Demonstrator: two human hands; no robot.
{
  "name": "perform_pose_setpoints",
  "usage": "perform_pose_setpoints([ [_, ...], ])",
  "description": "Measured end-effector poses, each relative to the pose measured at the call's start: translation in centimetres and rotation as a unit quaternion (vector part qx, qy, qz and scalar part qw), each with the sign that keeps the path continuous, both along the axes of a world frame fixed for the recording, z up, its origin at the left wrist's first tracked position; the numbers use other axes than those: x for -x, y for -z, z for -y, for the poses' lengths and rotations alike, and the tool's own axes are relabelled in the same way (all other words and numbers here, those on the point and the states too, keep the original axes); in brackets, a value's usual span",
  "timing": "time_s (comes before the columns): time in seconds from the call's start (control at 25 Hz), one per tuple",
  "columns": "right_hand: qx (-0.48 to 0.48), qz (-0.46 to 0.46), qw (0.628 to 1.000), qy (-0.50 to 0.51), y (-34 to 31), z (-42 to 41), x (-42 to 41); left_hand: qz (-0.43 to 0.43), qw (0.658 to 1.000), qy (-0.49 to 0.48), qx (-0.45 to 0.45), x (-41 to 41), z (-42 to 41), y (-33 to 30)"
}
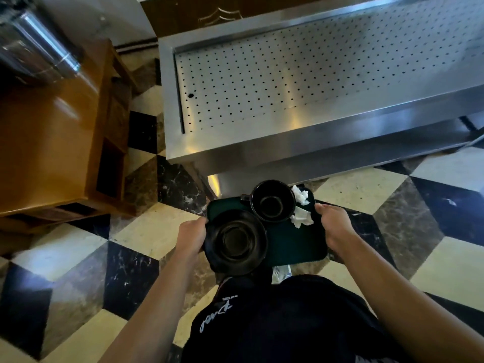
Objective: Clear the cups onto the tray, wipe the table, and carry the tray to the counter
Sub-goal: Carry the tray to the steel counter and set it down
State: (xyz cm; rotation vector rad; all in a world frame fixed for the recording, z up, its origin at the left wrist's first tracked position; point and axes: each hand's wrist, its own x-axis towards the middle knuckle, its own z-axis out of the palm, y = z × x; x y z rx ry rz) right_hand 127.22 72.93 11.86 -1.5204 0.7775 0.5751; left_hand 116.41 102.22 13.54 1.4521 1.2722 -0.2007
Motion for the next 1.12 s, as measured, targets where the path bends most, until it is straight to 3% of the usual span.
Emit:
perform_pose_setpoints([
  [0.4,-0.015,0.012,0.999,-0.027,-1.7,0.4,-11.2,0.032,0.999,-0.008,0.019,-9.9,0.2,-2.0],
  [1.12,0.018,0.018,0.999,0.030,-3.1,-9.6,-28.1,0.054,0.996,0.020,0.065,-28.8,-11.2,-1.3],
])
